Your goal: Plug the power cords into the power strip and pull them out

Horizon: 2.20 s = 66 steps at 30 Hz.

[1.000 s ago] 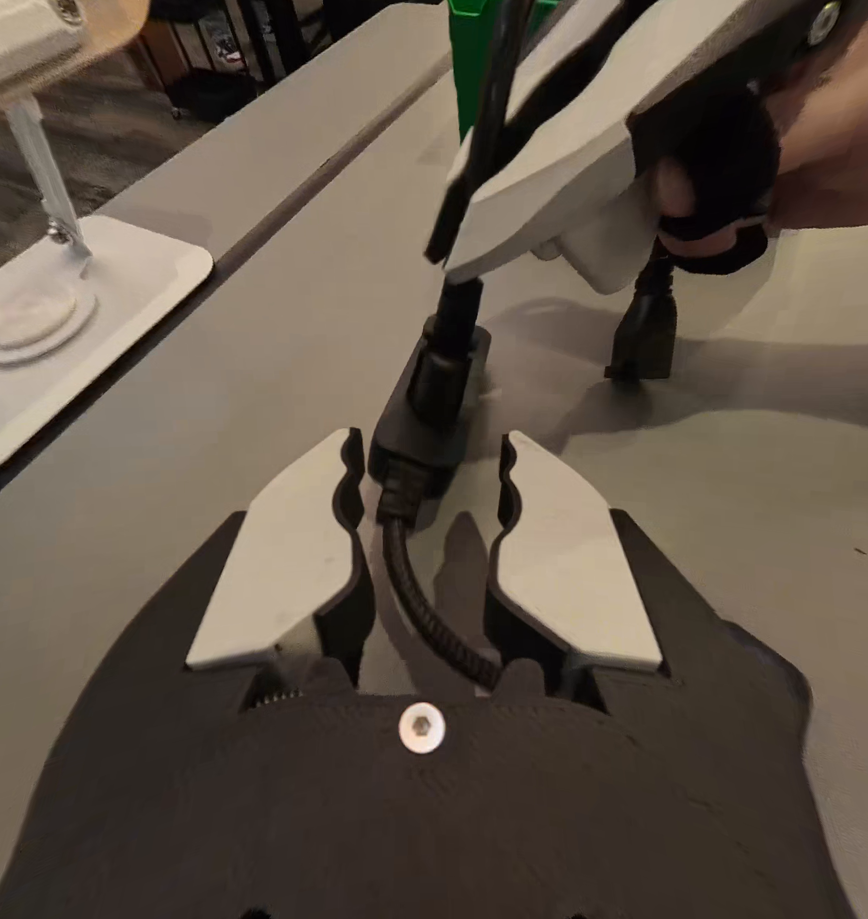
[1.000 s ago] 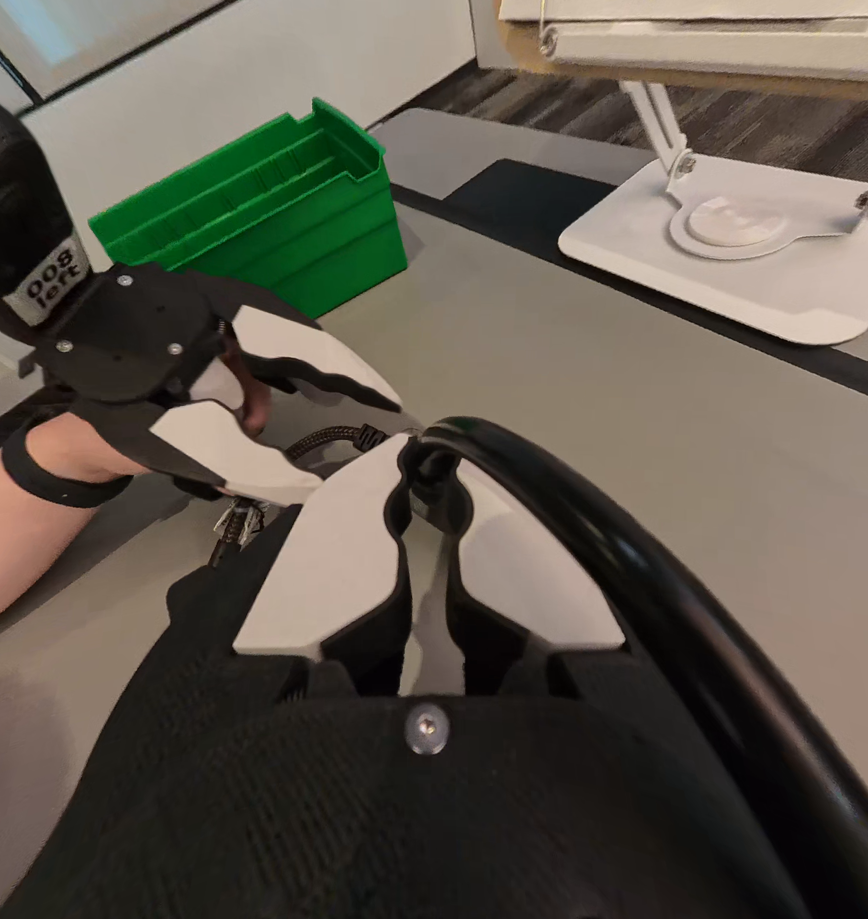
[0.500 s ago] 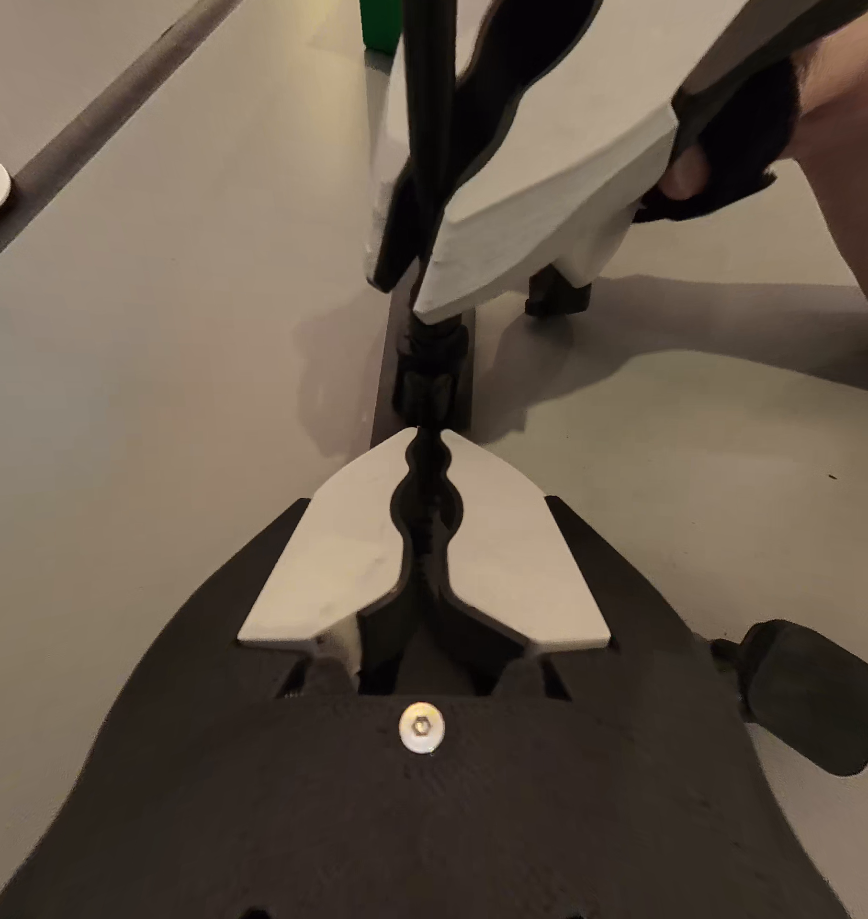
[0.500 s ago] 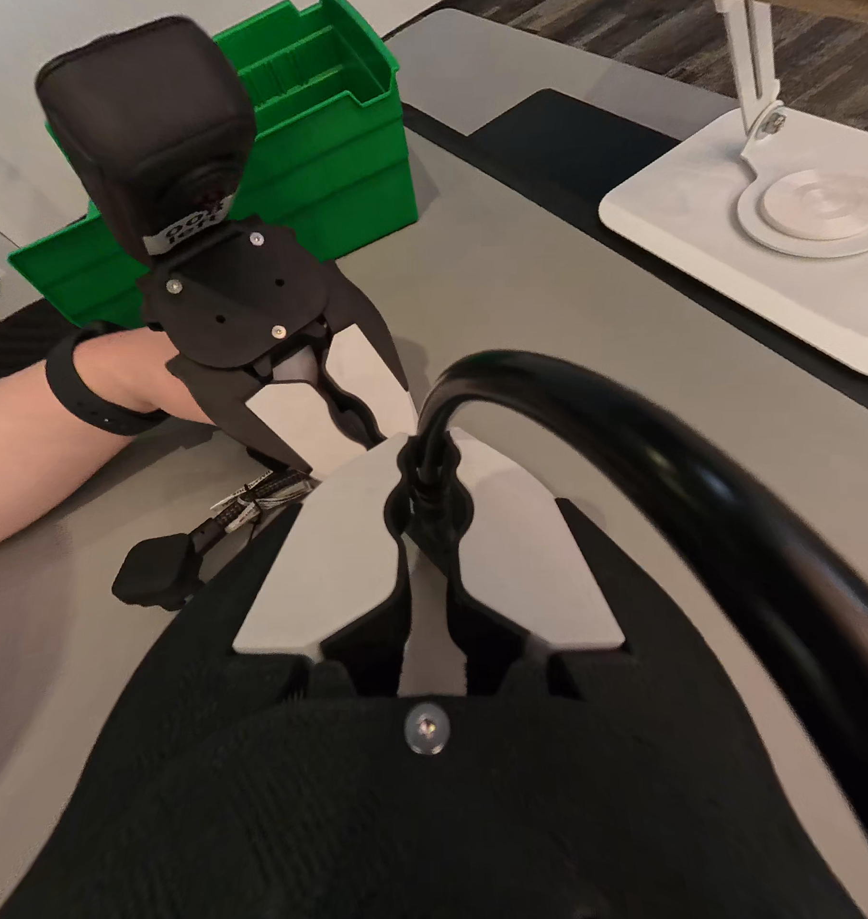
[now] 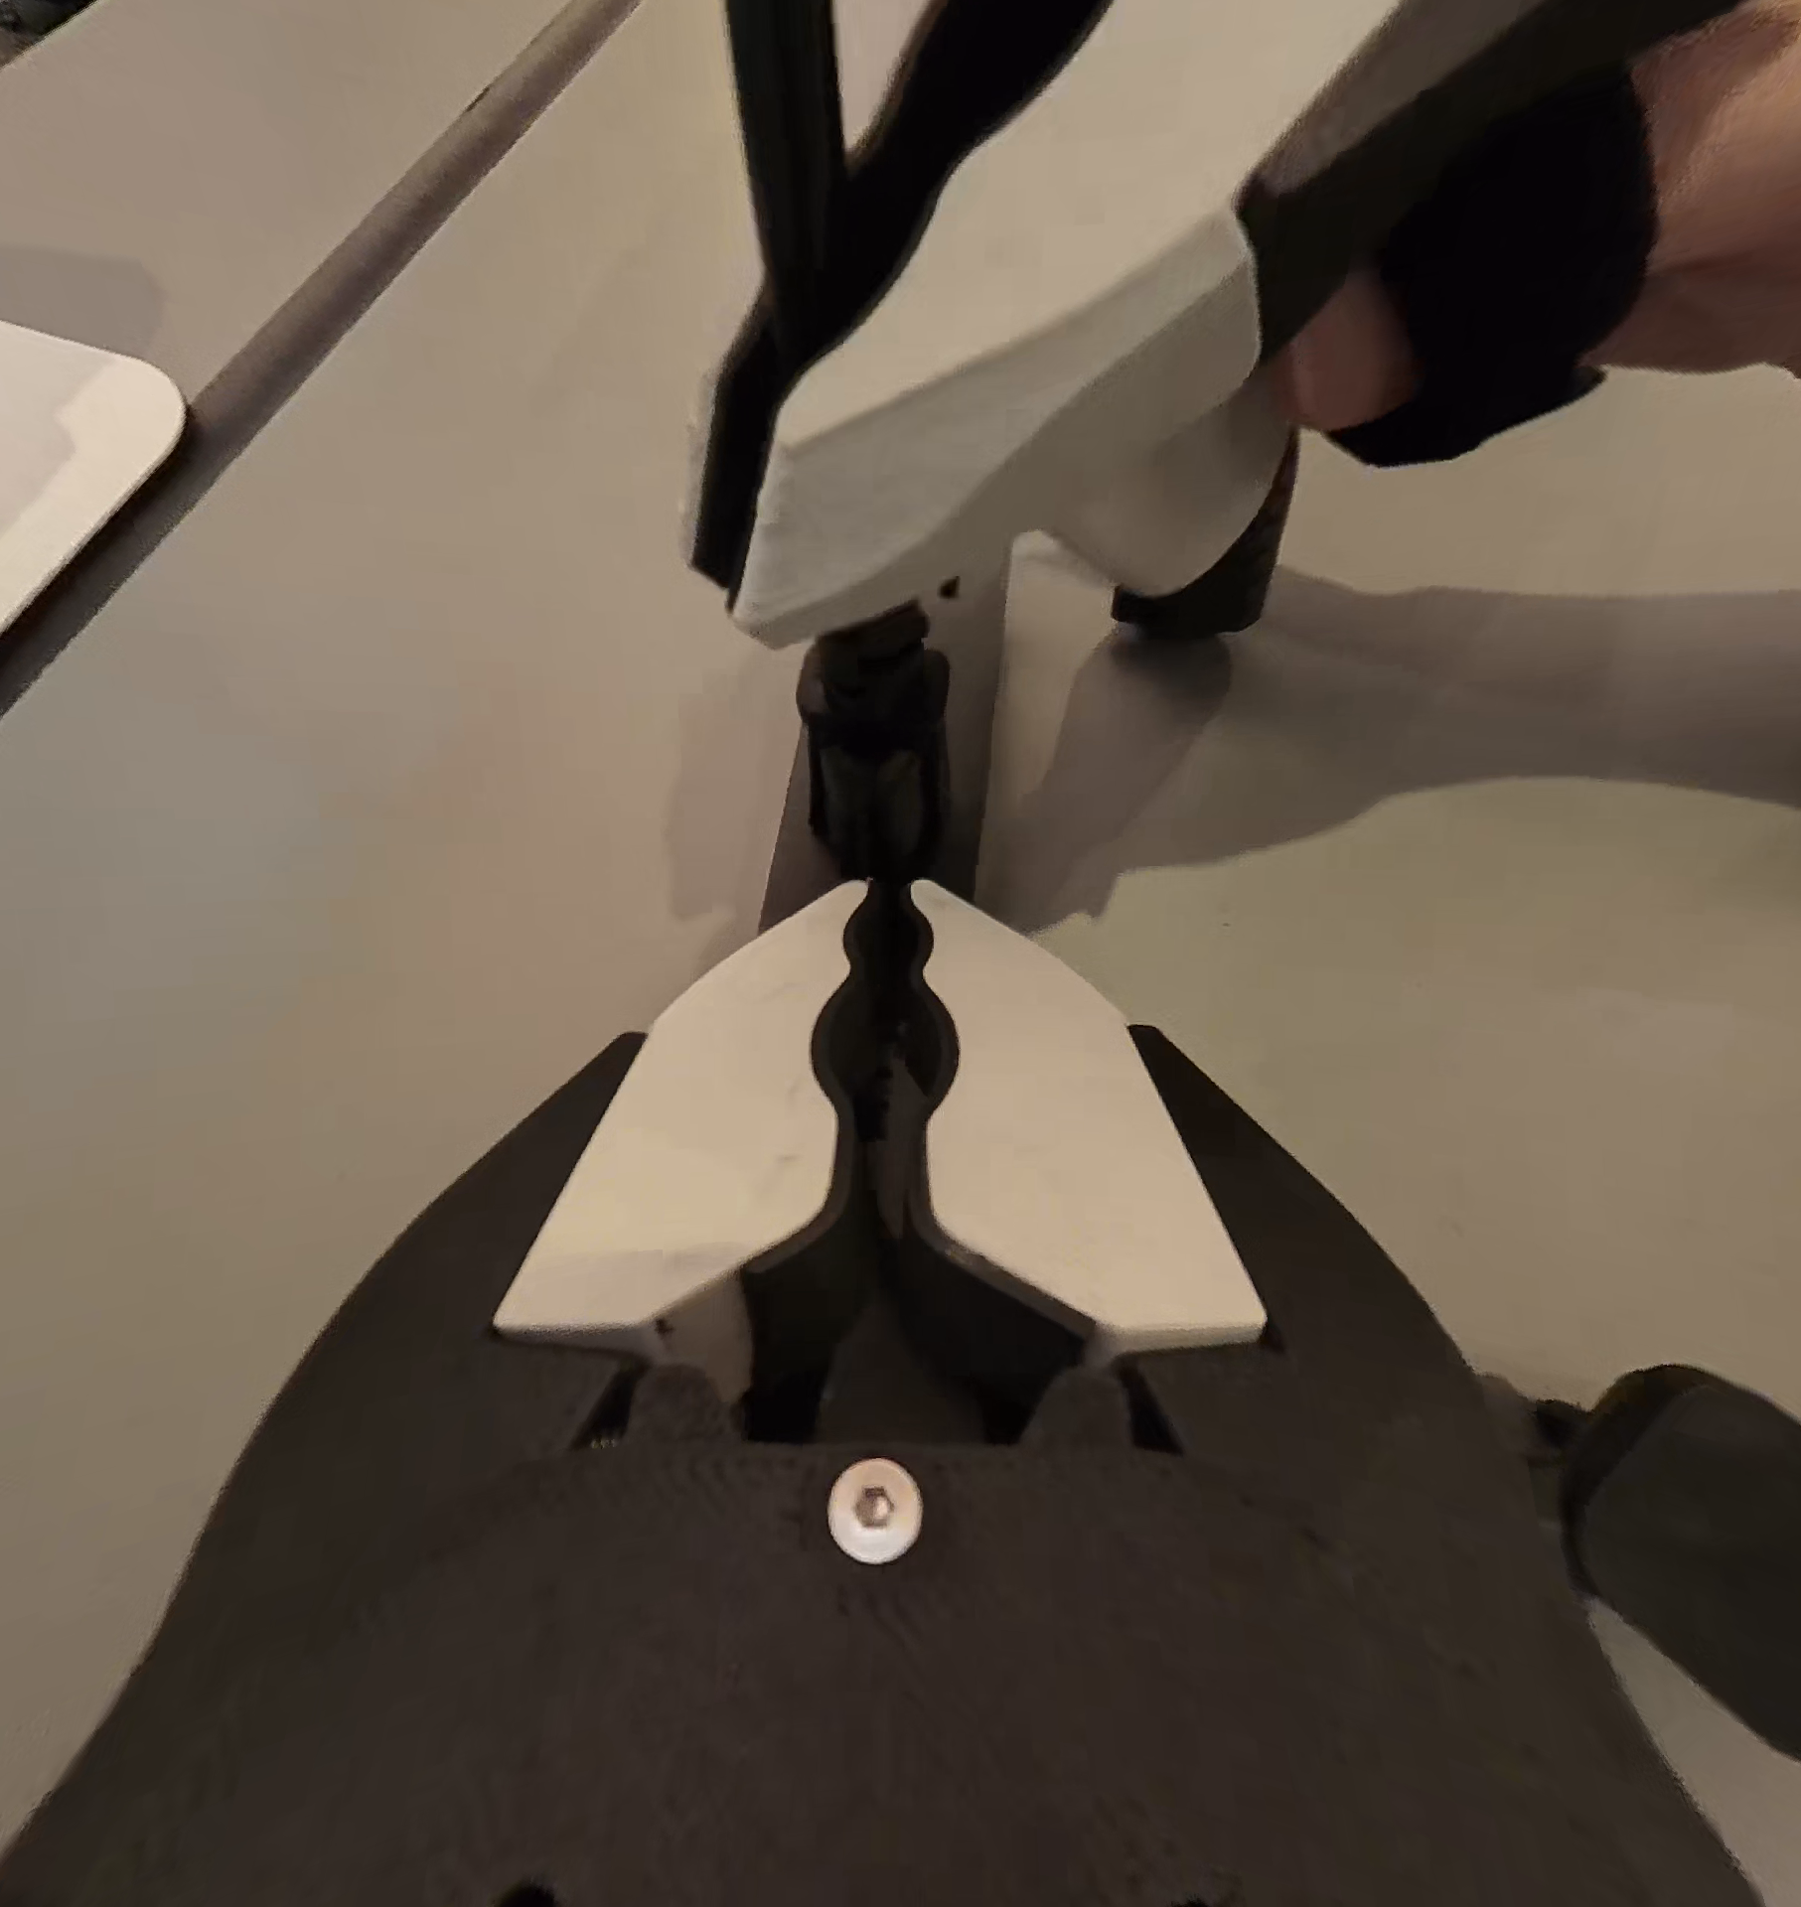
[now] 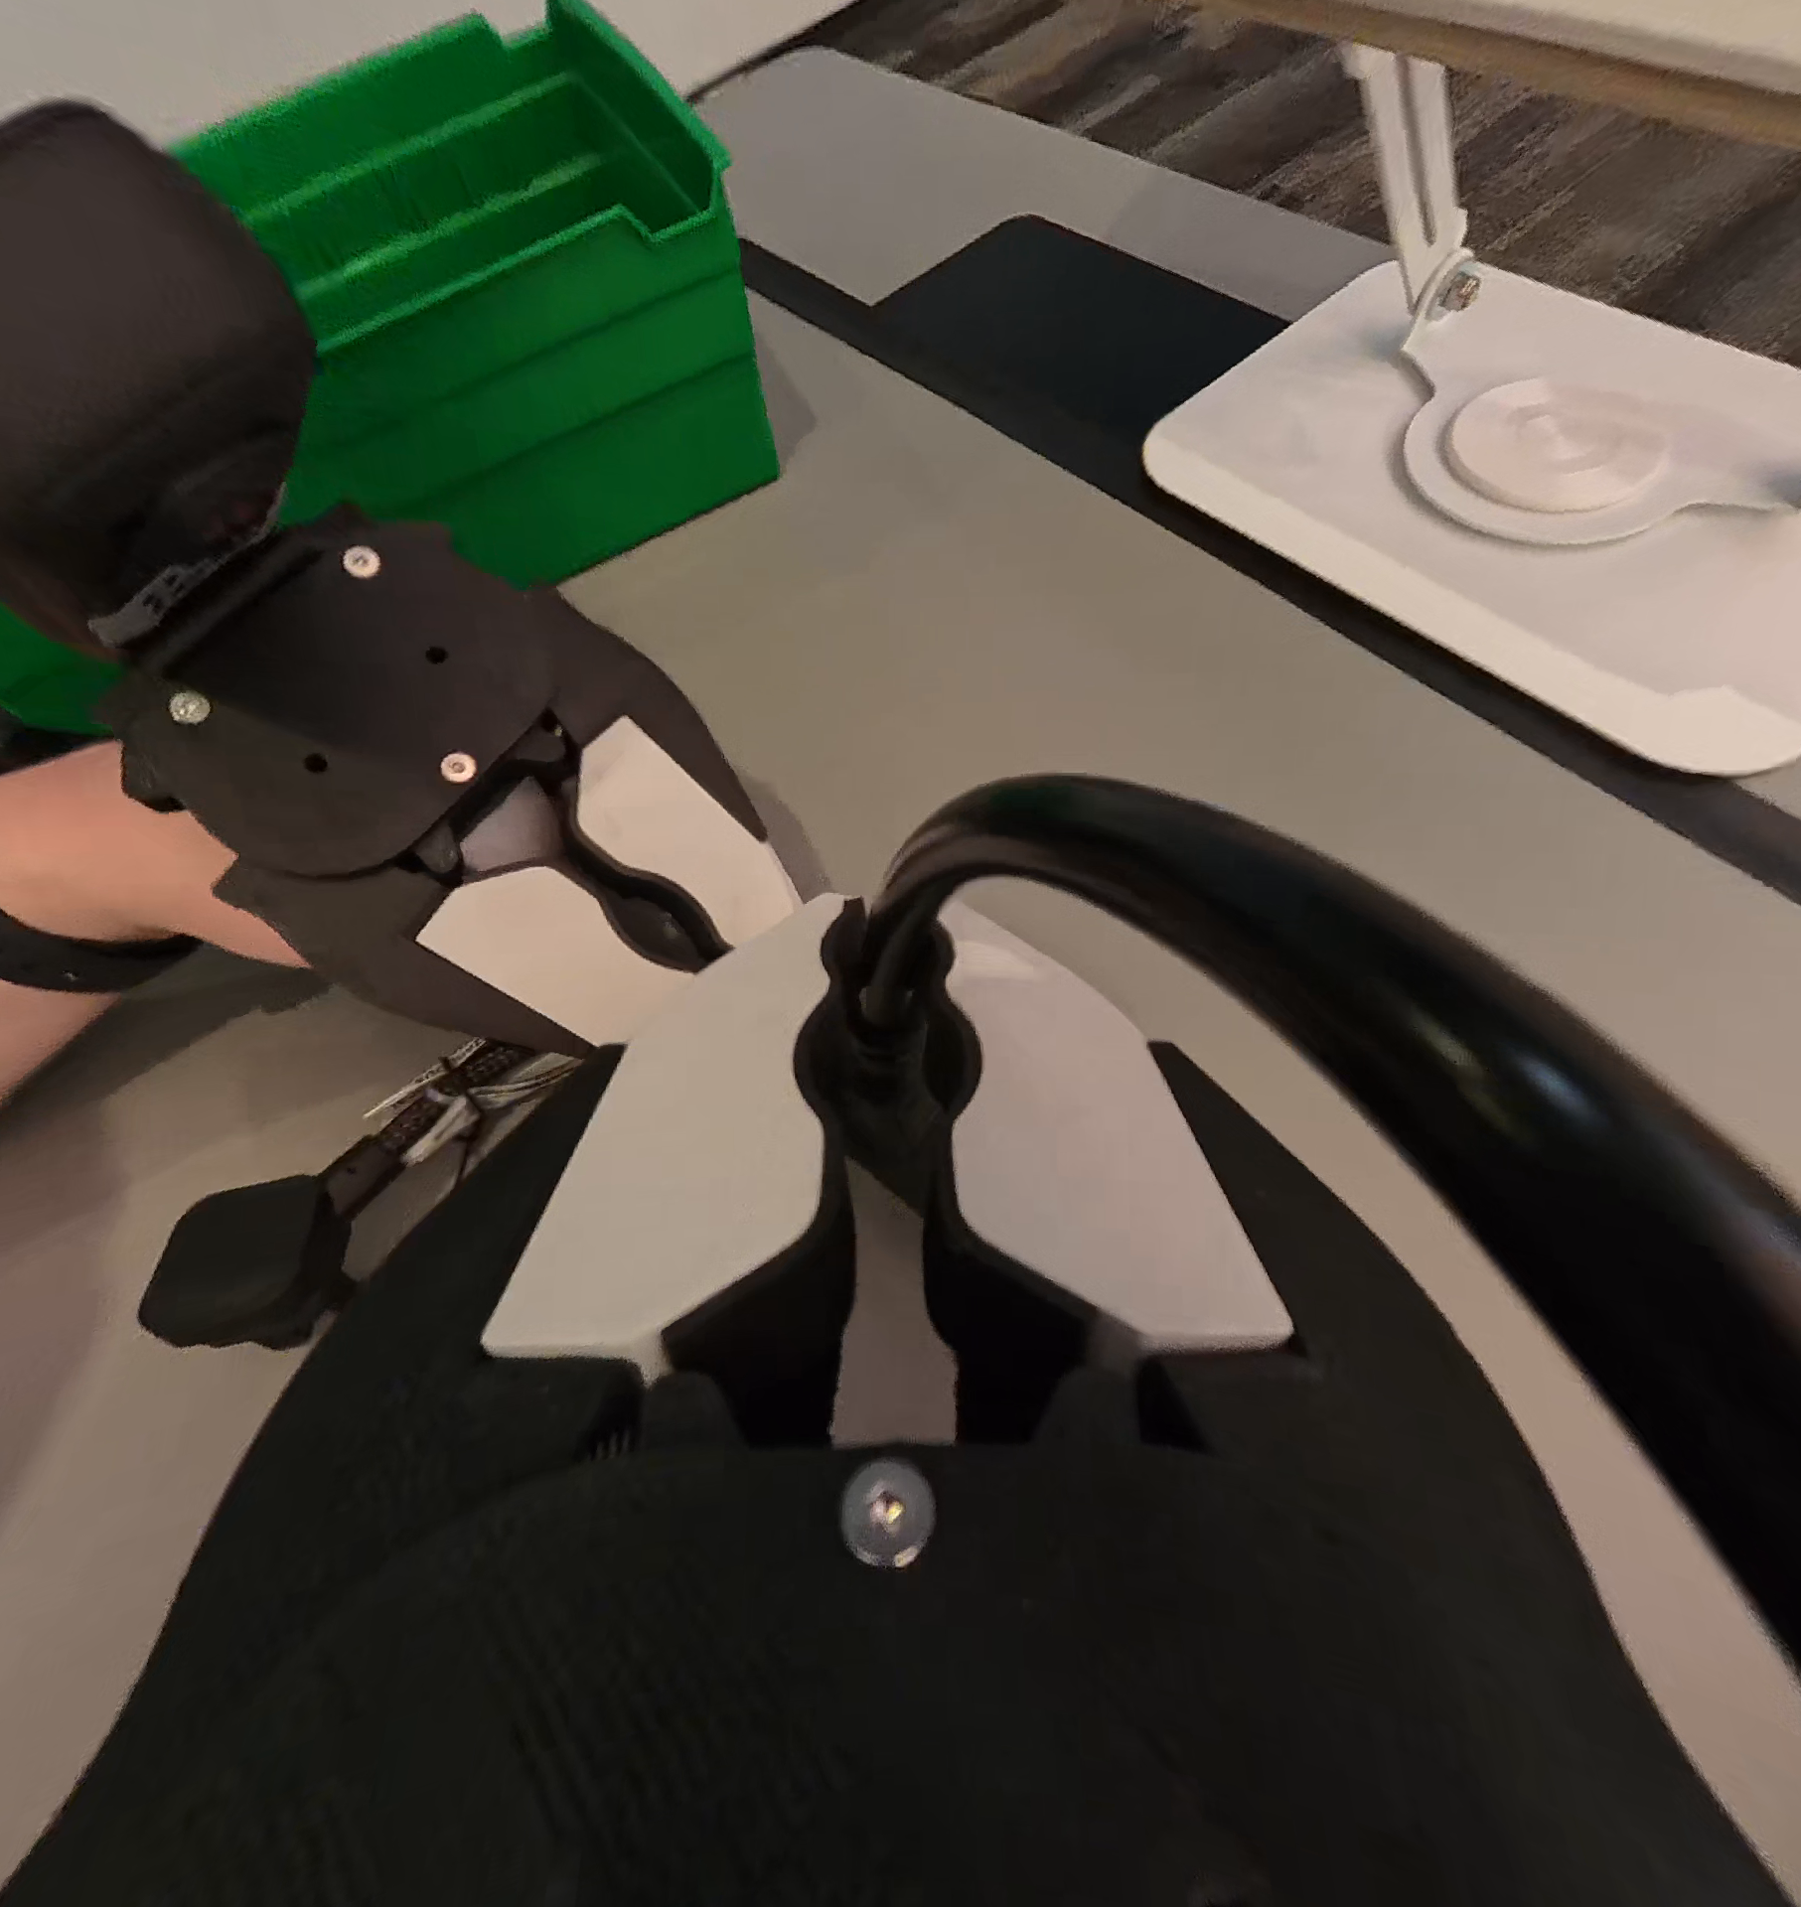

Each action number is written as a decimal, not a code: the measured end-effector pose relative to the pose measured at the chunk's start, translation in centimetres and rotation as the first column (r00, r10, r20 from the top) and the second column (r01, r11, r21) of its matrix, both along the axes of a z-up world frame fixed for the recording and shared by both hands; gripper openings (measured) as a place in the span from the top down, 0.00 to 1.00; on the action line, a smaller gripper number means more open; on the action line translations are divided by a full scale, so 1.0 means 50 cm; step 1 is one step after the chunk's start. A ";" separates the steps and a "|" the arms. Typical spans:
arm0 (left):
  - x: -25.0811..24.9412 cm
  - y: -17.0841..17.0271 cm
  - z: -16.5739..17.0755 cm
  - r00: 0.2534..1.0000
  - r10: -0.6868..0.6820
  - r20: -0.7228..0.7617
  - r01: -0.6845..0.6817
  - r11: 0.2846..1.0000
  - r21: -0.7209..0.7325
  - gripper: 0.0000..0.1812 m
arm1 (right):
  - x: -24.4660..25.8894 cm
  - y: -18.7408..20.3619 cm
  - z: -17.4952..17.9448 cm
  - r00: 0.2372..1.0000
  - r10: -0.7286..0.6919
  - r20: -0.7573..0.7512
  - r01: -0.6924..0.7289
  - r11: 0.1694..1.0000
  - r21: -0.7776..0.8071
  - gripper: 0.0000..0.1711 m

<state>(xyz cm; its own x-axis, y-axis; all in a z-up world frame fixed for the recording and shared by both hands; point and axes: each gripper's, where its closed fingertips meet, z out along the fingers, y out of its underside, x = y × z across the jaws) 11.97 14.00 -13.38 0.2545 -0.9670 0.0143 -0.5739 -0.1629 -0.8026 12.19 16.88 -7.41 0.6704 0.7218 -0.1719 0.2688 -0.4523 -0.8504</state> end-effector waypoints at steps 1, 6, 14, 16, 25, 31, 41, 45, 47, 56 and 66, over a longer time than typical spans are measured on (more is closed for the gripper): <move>-0.002 0.001 0.000 1.000 0.011 0.005 -0.011 1.000 0.008 1.00 | 0.005 -0.001 0.000 1.000 -0.012 -0.019 0.012 1.000 -0.003 0.94; -0.015 0.000 0.001 1.000 0.018 0.012 -0.018 1.000 -0.013 1.00 | -0.004 -0.019 0.004 0.995 -0.011 0.094 0.008 1.000 0.030 0.94; -0.012 0.003 0.001 1.000 0.028 0.002 -0.028 1.000 -0.009 1.00 | 0.005 0.008 -0.002 0.999 -0.044 -0.003 0.044 0.998 -0.038 0.93; -0.011 0.003 0.003 1.000 0.012 0.010 -0.012 1.000 0.013 1.00 | 0.005 0.002 -0.002 0.999 -0.012 0.040 0.012 1.000 -0.017 0.93; 0.003 0.007 0.064 0.975 0.027 0.222 -0.009 0.997 -0.077 0.79 | 0.086 -0.035 -0.059 0.913 0.097 0.396 -0.138 0.987 0.077 0.86; 0.055 0.026 0.116 0.948 0.019 0.316 0.008 0.996 -0.083 0.79 | 0.096 -0.017 -0.117 0.903 -0.079 0.423 0.069 0.997 0.038 0.94; 0.086 0.032 0.086 0.959 -0.035 0.282 0.062 0.994 -0.087 0.92 | 0.086 -0.025 -0.123 0.863 -0.026 0.504 0.004 0.999 0.045 0.97; 0.082 0.023 0.087 0.966 -0.021 0.259 0.041 0.997 -0.073 0.92 | 0.082 -0.028 -0.123 0.840 -0.008 0.542 -0.029 0.998 0.060 0.97; 0.081 0.015 0.087 0.973 -0.033 0.228 0.041 0.999 -0.030 0.92 | 0.081 -0.029 -0.122 0.843 -0.012 0.538 -0.033 0.997 0.074 0.97; 0.070 0.045 0.090 0.945 0.047 0.325 -0.006 0.992 -0.128 0.92 | 0.074 -0.017 -0.125 0.796 -0.002 0.605 -0.080 0.991 0.108 0.97; 0.065 0.032 0.092 0.963 0.024 0.270 -0.015 0.999 -0.036 0.93 | 0.070 -0.018 -0.125 0.785 0.001 0.620 -0.093 0.989 0.116 0.97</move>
